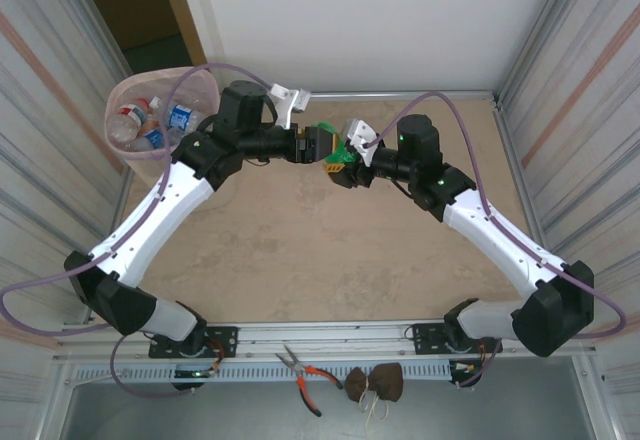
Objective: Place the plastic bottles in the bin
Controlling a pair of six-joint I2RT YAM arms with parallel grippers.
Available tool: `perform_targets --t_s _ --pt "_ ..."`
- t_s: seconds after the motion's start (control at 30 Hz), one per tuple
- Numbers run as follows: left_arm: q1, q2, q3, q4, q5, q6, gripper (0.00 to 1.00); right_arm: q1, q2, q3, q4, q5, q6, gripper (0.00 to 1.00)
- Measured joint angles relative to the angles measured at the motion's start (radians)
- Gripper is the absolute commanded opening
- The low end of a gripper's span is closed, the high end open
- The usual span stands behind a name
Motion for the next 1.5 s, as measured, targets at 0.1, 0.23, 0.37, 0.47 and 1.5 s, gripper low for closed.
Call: perform_targets --t_s 0.1,0.23,0.37,0.47,1.5 --pt "0.000 0.000 0.002 -0.001 -0.001 0.000 0.61 0.000 -0.002 0.000 0.000 0.001 0.000 0.61" --pt "0.000 0.000 0.003 -0.002 -0.002 0.000 0.60 0.000 -0.004 -0.001 0.000 0.001 0.006 0.73" --pt "0.000 0.000 0.012 -0.016 -0.031 0.009 0.60 0.000 -0.008 -0.001 -0.001 0.002 0.021 0.83" --pt "0.002 0.000 0.037 -0.046 -0.056 0.027 0.60 0.000 -0.019 -0.001 -0.006 0.004 0.026 0.85" --pt "0.863 0.000 0.299 -0.220 0.039 0.147 0.60 -0.024 -0.187 -0.003 -0.173 0.021 0.023 0.88"
